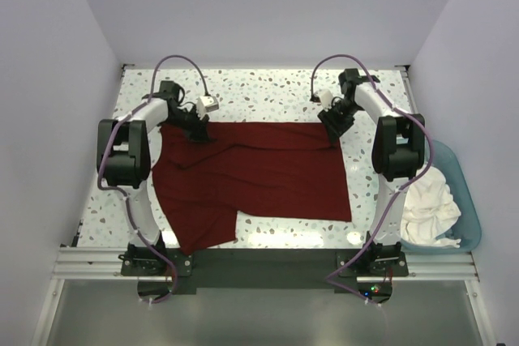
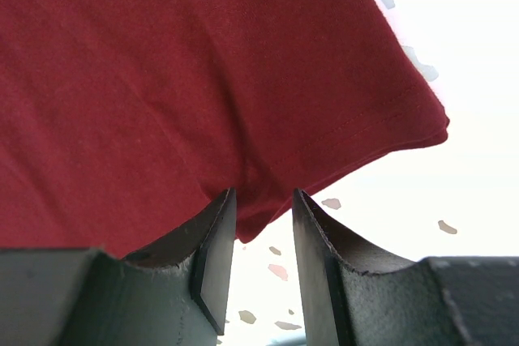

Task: Fold and stack the t-shirts
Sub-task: Fold the tshirt

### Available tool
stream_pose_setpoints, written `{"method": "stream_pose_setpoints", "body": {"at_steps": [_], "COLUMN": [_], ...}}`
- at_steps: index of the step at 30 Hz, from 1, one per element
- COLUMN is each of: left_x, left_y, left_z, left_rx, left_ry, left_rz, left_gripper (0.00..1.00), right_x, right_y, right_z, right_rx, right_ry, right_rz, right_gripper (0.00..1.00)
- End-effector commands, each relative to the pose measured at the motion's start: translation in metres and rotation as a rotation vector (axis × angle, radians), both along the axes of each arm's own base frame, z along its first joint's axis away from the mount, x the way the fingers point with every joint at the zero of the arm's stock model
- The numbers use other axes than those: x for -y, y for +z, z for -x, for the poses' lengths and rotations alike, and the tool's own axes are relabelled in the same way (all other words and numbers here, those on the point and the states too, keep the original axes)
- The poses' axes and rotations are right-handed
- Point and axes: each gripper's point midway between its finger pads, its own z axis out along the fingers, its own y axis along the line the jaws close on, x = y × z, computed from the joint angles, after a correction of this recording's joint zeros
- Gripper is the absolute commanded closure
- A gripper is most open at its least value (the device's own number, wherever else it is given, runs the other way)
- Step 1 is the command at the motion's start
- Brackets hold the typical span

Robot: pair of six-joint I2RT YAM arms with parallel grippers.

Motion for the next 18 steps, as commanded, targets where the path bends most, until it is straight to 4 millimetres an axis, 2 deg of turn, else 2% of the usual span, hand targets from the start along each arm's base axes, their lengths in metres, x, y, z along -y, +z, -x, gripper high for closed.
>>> {"method": "stream_pose_setpoints", "body": {"at_steps": [1, 3, 7, 11, 13, 14, 16, 18], "left_x": [0.013, 0.014, 0.023, 0.044, 0.055, 0.056, 0.06, 0.055], "left_y": [0.045, 0.051, 0.055, 0.052, 0.052, 0.046, 0.041, 0.043], "left_z": [0.018, 0.028, 0.053, 0.102, 0.121, 0.133, 0.149, 0.159], "left_rx": [0.085, 0.086, 0.069, -0.01, -0.02, -0.049, -0.056, -0.062], "left_ry": [-0.075, -0.083, -0.137, -0.24, -0.285, -0.299, -0.356, -0.373], "left_rz": [0.063, 0.062, 0.073, 0.086, 0.085, 0.076, 0.041, 0.017], "left_gripper": [0.85, 0.88, 0.99, 0.99, 0.89, 0.86, 0.74, 0.59], "right_x": [0.001, 0.001, 0.001, 0.003, 0.003, 0.004, 0.004, 0.005], "right_y": [0.013, 0.014, 0.014, 0.018, 0.02, 0.021, 0.023, 0.025], "right_z": [-0.007, -0.006, -0.004, -0.004, -0.005, -0.005, -0.006, -0.006], "right_rx": [0.032, 0.03, 0.032, 0.045, 0.05, 0.047, 0.053, 0.054], "right_ry": [-0.013, -0.014, -0.013, -0.01, -0.009, -0.01, -0.008, -0.006], "right_rz": [0.008, 0.006, 0.008, 0.015, 0.017, 0.018, 0.022, 0.025], "right_gripper": [0.62, 0.62, 0.62, 0.62, 0.6, 0.59, 0.58, 0.57]}}
